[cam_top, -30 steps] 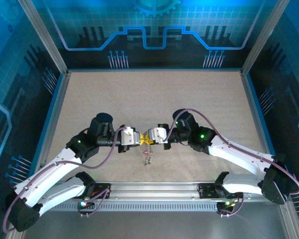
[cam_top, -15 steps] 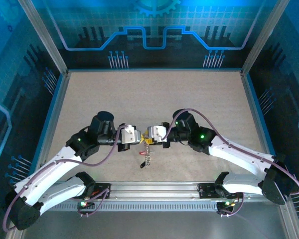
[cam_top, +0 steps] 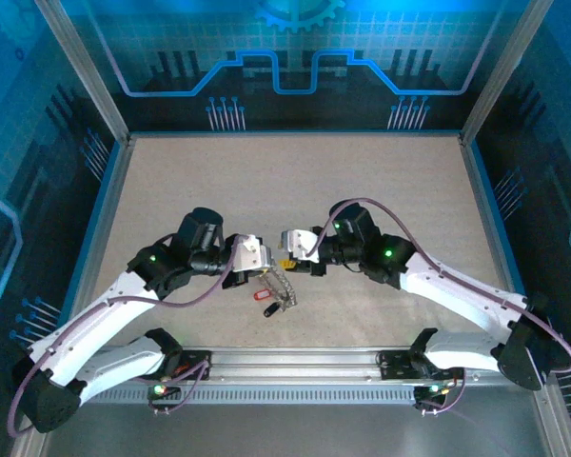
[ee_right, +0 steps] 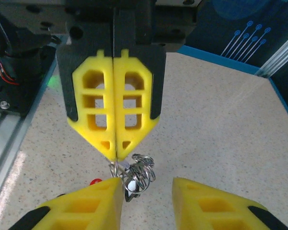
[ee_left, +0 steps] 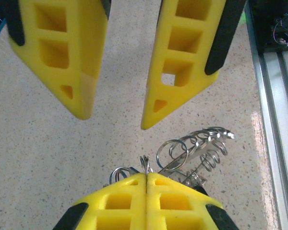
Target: Put the keys on the keyring
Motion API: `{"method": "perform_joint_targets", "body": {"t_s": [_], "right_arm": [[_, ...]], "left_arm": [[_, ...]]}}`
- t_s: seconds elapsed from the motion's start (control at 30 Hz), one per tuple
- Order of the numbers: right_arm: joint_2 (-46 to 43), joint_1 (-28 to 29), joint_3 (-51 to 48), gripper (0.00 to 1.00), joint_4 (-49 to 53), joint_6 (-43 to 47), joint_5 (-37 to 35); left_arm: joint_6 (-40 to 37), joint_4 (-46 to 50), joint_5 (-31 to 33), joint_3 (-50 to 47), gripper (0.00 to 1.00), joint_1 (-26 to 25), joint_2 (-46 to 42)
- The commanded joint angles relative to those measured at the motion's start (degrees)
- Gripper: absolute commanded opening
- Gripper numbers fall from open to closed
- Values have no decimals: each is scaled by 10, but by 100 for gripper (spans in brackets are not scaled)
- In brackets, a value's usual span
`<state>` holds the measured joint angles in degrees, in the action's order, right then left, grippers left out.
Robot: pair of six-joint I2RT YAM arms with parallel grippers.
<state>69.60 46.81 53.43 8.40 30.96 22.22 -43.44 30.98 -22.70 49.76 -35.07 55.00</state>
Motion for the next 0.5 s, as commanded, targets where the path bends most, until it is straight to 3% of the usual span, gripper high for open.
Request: {"method": "perform_joint_targets", "body": {"t_s": [0.0, 0.3, 0.47], "right_arm": [[26, -1, 23, 32, 19, -31, 33], [53, -6, 16, 32, 30, -1, 87], [71, -5, 27, 27, 28, -1, 99]], "left_arm": [[13, 1, -5, 27, 0, -4, 3], [8, 0, -16, 23, 0, -4, 1], [10, 2, -17, 31, 0, -4, 13]]}}
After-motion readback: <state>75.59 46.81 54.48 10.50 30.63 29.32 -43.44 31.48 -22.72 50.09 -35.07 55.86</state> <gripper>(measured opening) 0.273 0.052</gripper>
